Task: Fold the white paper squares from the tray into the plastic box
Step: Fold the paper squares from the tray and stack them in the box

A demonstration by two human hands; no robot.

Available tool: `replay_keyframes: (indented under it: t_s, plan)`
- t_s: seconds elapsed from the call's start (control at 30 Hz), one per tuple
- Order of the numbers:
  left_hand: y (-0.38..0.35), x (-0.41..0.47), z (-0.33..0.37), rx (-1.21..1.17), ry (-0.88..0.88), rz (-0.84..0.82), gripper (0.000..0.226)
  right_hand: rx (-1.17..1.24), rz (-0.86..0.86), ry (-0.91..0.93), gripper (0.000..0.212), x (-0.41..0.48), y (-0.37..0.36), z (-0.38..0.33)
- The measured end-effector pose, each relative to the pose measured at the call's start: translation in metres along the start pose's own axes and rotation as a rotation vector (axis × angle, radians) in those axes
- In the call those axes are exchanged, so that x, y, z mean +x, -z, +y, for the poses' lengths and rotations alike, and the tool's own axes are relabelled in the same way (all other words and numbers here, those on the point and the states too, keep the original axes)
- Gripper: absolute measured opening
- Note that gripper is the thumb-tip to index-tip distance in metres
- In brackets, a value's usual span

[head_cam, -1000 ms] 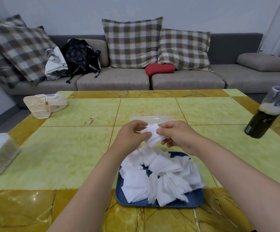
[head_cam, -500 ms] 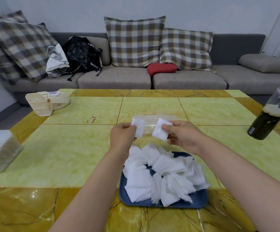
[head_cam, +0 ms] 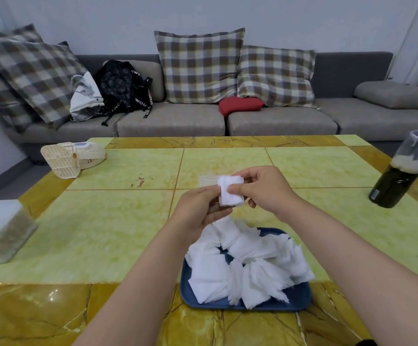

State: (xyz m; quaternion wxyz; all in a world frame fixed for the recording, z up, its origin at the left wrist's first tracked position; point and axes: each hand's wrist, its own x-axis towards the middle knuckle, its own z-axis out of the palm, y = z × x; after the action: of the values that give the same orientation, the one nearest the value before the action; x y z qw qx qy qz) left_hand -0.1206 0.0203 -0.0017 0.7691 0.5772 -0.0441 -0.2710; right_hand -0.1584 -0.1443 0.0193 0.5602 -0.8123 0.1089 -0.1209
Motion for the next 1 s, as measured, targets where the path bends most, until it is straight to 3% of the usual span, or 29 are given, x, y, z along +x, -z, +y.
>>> replay_keyframes:
  t_s: [0.17, 0.27, 0.4, 0.5, 0.6, 0.7, 0.8, 0.9, 1.0]
  plan:
    - [0.003, 0.002, 0.006, 0.132, -0.094, 0.025, 0.022, -0.034, -0.001, -0.09, 0.042, 0.004, -0.007, -0.002]
    - [0.007, 0.012, 0.013, 0.117, -0.096, 0.052, 0.019, 0.036, -0.123, -0.21, 0.026, 0.009, -0.005, -0.004]
    - [0.019, 0.039, 0.017, 0.484, -0.265, 0.293, 0.006, 0.055, 0.081, -0.14, 0.003, 0.032, -0.002, -0.005]
    - [0.024, 0.061, 0.017, 0.648, -0.397, 0.406, 0.013, 0.067, 0.148, -0.078, 0.013, 0.051, -0.003, -0.005]
    - [0.028, 0.085, 0.013, 0.851, -0.421, 0.408, 0.03, 0.116, 0.183, -0.107, 0.007, 0.07, -0.007, 0.007]
    - [0.034, 0.099, 0.0, 1.068, -0.363, 0.3, 0.036, 0.059, 0.268, -0.105, 0.027, 0.079, -0.008, 0.02]
    - [0.031, 0.091, -0.005, 0.959, -0.336, 0.348, 0.032, -0.111, 0.329, 0.007, 0.021, 0.076, -0.005, 0.024]
    - [0.03, 0.079, -0.002, 0.907, -0.286, 0.37, 0.032, -0.283, 0.275, 0.019, 0.016, 0.07, -0.003, 0.028]
    - [0.031, 0.064, -0.002, 0.852, -0.174, 0.34, 0.016, -0.424, 0.205, 0.01, 0.019, 0.062, -0.006, 0.028]
